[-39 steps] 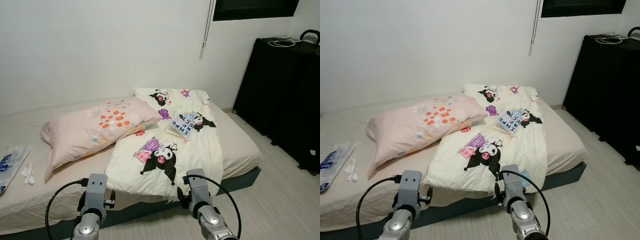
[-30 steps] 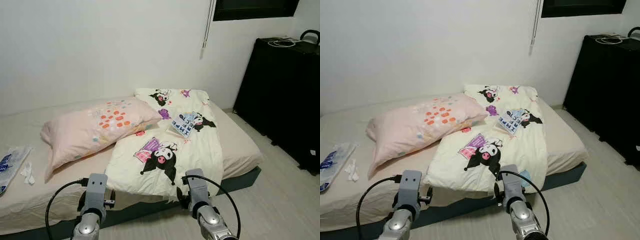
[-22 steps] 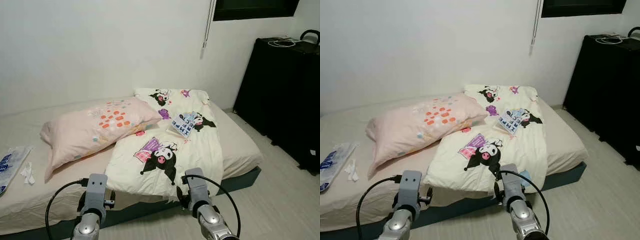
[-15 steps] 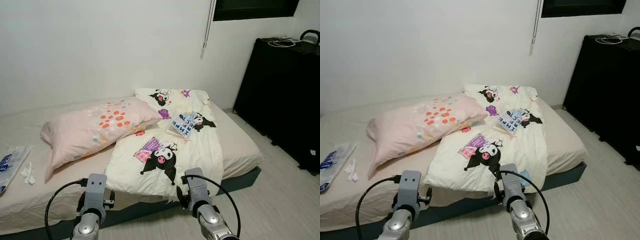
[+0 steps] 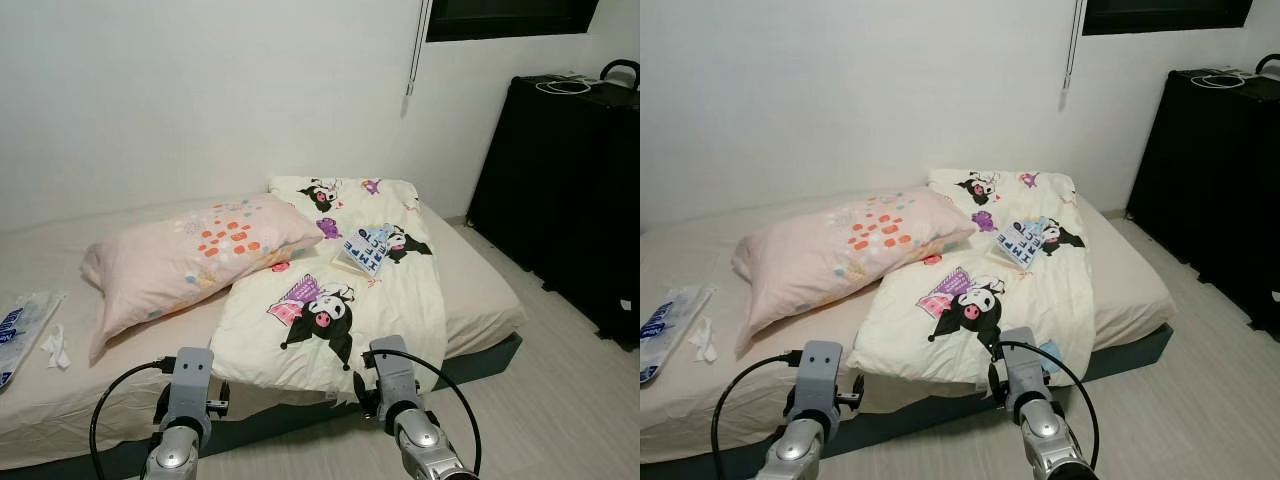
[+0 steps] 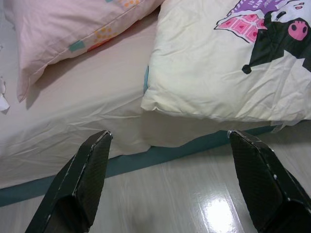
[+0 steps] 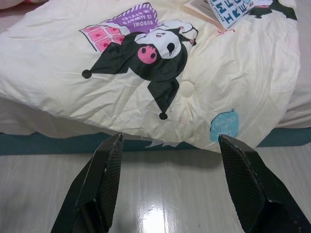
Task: Clean up the room
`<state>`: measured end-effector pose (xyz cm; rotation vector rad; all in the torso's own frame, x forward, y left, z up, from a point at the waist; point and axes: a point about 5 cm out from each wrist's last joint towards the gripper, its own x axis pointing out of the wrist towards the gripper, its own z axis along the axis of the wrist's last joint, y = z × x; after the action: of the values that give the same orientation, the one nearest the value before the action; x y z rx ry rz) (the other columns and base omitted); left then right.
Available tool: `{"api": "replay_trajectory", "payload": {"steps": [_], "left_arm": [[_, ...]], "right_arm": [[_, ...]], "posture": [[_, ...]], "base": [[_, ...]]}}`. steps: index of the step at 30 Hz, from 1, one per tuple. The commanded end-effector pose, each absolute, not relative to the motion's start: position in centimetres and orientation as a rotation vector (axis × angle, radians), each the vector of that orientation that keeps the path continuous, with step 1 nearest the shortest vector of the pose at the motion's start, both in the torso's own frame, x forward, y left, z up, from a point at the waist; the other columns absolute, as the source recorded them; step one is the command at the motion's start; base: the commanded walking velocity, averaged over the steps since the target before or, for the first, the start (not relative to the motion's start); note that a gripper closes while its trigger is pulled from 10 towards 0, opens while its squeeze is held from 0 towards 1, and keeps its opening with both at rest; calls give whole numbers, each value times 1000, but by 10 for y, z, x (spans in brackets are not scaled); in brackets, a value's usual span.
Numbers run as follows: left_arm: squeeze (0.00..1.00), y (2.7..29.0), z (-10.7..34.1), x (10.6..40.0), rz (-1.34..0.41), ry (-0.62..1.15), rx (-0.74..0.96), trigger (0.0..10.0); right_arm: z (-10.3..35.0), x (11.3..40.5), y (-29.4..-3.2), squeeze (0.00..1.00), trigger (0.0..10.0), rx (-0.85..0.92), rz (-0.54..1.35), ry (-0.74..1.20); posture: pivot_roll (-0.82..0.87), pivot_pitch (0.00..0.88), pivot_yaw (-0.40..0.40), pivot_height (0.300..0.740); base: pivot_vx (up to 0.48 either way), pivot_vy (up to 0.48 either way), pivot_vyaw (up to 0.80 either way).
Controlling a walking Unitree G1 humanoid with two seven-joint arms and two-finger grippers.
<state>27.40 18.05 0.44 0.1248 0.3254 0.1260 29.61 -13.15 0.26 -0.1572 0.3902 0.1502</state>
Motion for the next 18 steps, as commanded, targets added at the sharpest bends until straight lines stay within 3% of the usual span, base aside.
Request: {"api": "replay_trajectory", "payload": {"steps": [1, 18], "left_arm": [[0, 182, 5, 275, 136, 333, 122, 10000], [0, 181, 5, 275, 134, 330, 122, 10000]], "right_arm": [[3, 297, -130, 0, 10000, -161, 155, 389], [3, 297, -130, 0, 10000, -161, 154, 385]], "posture": [[21, 0, -6, 740], [18, 0, -7, 740]], "base": [[0, 0, 0], [0, 0, 0]]}}
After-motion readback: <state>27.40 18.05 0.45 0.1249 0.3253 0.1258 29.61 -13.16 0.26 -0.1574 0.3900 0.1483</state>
